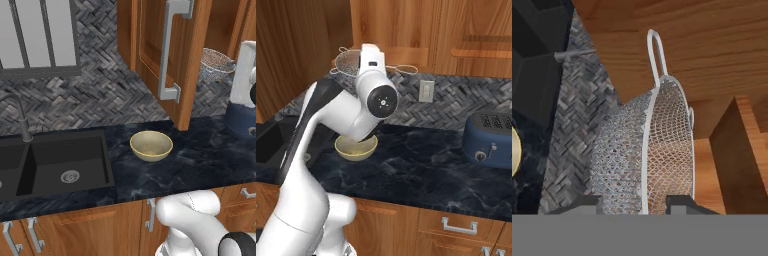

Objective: Open the cabinet and setup a tea strainer by placing it in the bowl upright.

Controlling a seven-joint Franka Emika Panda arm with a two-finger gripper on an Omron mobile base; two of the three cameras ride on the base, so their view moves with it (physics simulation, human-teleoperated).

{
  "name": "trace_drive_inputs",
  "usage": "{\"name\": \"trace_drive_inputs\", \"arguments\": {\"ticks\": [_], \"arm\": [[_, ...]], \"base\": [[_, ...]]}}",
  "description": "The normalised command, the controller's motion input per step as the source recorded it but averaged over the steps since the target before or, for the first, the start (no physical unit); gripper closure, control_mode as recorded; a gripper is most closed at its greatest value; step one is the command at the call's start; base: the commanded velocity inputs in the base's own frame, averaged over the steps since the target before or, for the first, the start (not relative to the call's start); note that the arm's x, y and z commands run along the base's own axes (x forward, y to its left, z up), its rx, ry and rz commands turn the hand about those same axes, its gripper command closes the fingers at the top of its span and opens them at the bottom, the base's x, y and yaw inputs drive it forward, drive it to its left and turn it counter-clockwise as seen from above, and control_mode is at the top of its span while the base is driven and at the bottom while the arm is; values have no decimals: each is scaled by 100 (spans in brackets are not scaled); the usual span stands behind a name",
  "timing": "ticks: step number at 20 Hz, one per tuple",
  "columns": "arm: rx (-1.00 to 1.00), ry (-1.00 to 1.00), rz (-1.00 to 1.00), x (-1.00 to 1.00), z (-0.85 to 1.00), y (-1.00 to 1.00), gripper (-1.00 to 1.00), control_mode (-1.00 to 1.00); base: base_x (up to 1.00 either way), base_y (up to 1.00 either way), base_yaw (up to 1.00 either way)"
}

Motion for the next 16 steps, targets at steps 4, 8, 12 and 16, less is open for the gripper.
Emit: {"name": "trace_drive_inputs", "arguments": {"ticks": [4, 8, 12, 16], "arm": [[0, 7, -3, -96, -29, 0, 100, -100], [0, 19, -4, -55, -26, 0, 100, -100], [0, 23, -3, -29, -34, 0, 100, -100], [0, 21, 0, -10, -51, 0, 100, -100]], "base": [[0, 0, 0], [0, 0, 0], [0, 0, 0], [0, 0, 0]]}}
